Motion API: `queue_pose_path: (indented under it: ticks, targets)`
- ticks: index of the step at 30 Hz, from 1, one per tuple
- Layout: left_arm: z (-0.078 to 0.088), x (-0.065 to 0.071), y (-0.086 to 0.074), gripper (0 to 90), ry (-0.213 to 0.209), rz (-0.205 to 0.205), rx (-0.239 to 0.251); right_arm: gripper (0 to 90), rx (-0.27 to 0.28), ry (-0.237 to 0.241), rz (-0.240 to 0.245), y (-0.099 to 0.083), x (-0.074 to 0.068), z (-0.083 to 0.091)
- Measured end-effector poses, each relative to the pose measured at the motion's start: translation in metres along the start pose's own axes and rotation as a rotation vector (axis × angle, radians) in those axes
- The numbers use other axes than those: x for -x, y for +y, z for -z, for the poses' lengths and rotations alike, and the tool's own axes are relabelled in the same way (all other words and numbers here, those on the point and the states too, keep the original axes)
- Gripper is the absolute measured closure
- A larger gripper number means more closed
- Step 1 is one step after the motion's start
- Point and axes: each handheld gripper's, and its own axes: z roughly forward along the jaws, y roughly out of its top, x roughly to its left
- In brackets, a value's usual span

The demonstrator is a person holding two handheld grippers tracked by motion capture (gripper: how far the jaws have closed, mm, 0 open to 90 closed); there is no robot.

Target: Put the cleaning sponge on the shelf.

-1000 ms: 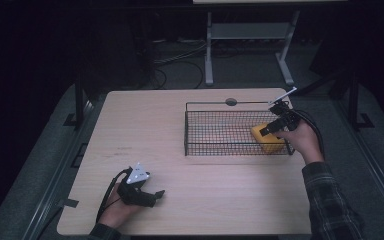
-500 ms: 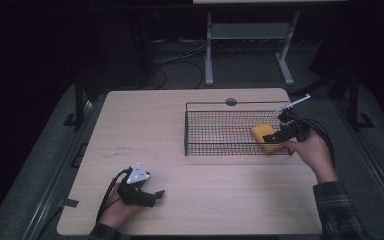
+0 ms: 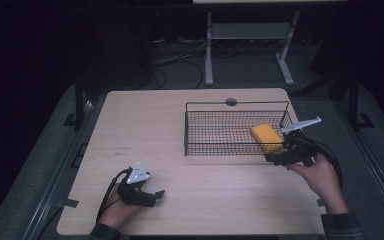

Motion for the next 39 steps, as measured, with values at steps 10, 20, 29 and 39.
queue_pose_path:
  ticks: [10, 20, 29, 39]
  targets:
    - [0.0, 0.0, 0.0, 12.9, 0.0, 0.003, 0.003, 16.1, 0.002, 0.011, 0.026, -0.033, -0.016, -0.013]
    - [0.0, 0.001, 0.0, 13.0, 0.002, 0.006, 0.003, 14.0, 0.004, 0.006, 0.014, -0.064, -0.02, -0.035]
    - [0.0, 0.0, 0.0, 13.0, 0.002, 0.003, -0.001, 12.5, 0.011, -0.042, 0.005, -0.085, -0.021, -0.05]
    - [0.0, 0.001, 0.0, 13.0, 0.003, 0.004, -0.001, 8.6, 0.039, -0.052, 0.017, -0.094, -0.021, -0.056]
